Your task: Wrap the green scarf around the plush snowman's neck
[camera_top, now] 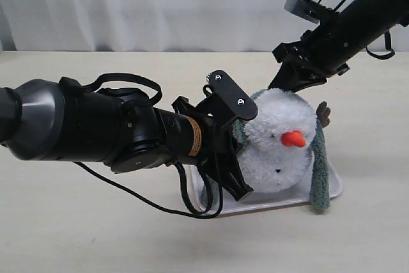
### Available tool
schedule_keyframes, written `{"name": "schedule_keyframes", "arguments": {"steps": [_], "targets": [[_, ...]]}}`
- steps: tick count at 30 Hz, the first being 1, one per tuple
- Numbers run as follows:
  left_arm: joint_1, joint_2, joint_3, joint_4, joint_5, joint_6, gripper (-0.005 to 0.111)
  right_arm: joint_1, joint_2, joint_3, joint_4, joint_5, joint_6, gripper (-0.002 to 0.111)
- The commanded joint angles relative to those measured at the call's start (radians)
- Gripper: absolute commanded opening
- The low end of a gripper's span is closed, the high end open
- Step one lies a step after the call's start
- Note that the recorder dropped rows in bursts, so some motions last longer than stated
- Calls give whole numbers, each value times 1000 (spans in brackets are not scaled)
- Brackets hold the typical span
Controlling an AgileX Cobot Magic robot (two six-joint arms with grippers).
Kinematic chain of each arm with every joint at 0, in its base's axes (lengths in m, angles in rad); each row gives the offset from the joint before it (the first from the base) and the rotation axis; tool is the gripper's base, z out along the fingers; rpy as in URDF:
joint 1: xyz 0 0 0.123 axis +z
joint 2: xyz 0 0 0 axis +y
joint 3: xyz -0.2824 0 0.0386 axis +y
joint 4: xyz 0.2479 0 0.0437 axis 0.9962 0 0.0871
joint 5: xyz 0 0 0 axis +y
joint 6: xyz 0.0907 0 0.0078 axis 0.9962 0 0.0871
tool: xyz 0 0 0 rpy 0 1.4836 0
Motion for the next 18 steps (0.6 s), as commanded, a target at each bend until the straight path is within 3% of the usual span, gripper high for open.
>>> {"name": "schedule_keyframes", "arguments": {"steps": [1,12,18], "targets": [[-3,-12,-8,0,-20,33,0,0,42,-4,-35,4,-2,20],[-1,-12,-8,-6,-28,37,2,0,38,-6,-37,-13,-26,20],[-1,-12,-8,-10,-21,30,24,0,-24,-29,7,-16,-60,20]]}}
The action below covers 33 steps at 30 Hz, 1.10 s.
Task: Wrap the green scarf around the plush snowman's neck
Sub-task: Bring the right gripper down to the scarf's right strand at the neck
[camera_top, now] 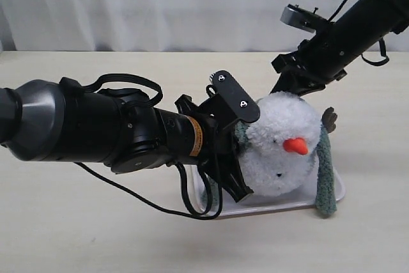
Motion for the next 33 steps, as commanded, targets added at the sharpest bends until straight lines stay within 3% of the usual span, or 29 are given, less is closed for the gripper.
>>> {"name": "schedule_keyframes", "arguments": {"steps": [1,4,10,15,21,27,30,33], "targets": [[-1,-12,-8,-14,-2,-6,28,0,-70,-20,33,-9,-33,20],[-1,-12,-8,-14,16,-6,38,0,-123,-20,18,-31,-33,25],[-1,-12,-8,-12,53,-6,48,0,-247,-20,-11,-12,-14,44],[-1,-37,-8,4,78,3,49,0,-349,23,-200,6,121,44],[-1,-131,-8,8,138,-4,49,0,-505,274,-238,-67,135,44],[-1,-147,5,-35,321,-4,49,0,-594,561,-238,-216,107,45],[-1,-147,54,-37,252,-4,49,0,-599,667,-232,-328,29,48],[-1,-147,124,-29,90,13,49,0,-589,752,-222,-428,-16,56]]}}
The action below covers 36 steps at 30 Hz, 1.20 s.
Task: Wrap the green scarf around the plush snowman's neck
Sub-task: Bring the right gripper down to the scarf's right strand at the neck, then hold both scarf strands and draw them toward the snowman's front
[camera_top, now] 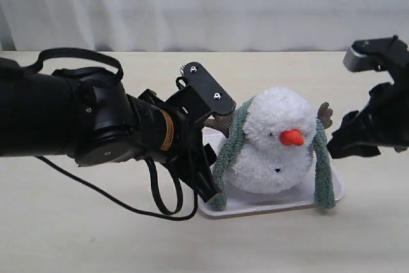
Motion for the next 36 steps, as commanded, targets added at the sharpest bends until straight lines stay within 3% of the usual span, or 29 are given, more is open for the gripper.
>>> {"name": "schedule_keyframes", "arguments": {"steps": [1,5,8,18,29,36], "targets": [[-1,-1,96,-6,-225,24,49,0,0,114,8,-173,-66,59],[-1,35,149,-4,-415,82,49,0,2,136,8,-281,-66,61],[1,90,149,-4,-461,116,49,0,16,139,19,-289,-66,61],[3,166,149,-7,-556,186,49,0,117,153,211,-328,-245,61],[90,166,149,-90,-537,179,49,0,196,155,288,-389,-258,60],[70,167,149,-86,-571,149,48,0,200,155,352,-379,-311,45]]}}
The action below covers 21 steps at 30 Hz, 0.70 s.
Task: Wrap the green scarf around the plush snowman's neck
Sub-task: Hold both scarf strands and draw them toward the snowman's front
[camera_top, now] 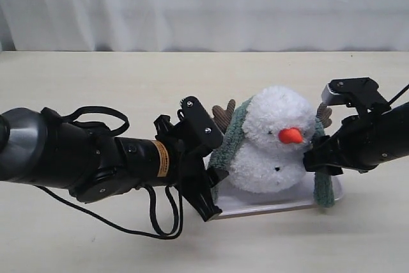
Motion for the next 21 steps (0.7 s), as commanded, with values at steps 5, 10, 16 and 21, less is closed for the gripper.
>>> {"name": "schedule_keyframes", "arguments": {"steps": [5,10,16,21], "targets": [[-33,40,1,-5,-56,-30,48,0,2,3,71,2,-86,43],[-33,93,-4,-5,-87,-25,40,0,2,3,85,2,-67,43],[-33,7,-4,-7,-91,-34,0,0,0,0,155,96,-74,4],[-33,-16,-4,66,-117,-225,0,0,0,-1,244,232,-104,4]]}}
